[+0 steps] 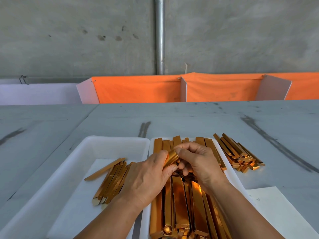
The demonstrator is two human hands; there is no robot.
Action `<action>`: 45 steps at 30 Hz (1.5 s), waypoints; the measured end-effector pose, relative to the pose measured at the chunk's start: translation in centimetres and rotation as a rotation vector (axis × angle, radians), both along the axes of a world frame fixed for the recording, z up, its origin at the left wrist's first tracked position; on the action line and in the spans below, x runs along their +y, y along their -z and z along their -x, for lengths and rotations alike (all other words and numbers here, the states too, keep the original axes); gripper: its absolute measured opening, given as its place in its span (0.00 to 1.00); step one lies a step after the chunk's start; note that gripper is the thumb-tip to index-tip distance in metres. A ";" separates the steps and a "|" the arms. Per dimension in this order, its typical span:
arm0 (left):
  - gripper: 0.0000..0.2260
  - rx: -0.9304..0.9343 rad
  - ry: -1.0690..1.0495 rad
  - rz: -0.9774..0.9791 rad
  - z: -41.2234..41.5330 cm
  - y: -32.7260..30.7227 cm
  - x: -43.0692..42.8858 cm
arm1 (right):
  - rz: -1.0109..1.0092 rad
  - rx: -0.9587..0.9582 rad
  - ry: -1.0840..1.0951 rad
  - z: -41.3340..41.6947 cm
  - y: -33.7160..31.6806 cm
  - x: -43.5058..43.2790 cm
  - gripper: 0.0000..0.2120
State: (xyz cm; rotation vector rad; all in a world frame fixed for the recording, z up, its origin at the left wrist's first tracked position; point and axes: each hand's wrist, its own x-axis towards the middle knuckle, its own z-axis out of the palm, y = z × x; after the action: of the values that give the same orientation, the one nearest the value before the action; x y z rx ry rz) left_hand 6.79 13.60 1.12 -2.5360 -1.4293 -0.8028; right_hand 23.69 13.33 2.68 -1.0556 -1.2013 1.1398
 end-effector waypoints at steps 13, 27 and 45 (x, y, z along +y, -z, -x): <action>0.25 -0.054 0.009 0.012 0.1 0.0 0.0 | -0.058 -0.031 0.010 0.0 -0.2 -0.6 0.07; 0.26 -0.057 0.012 -0.005 0.2 0.0 0.0 | -0.055 -0.066 0.016 -0.1 -0.2 -0.6 0.08; 0.26 -0.056 -0.078 -0.014 0.1 0.0 0.1 | -0.148 -0.098 -0.021 0.8 -0.4 -1.5 0.13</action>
State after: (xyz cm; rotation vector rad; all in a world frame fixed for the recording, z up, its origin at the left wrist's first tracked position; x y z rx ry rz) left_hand 6.69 13.74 1.10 -2.4493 -1.5226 -0.8750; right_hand 22.85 11.88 3.08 -0.9970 -1.3555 1.0081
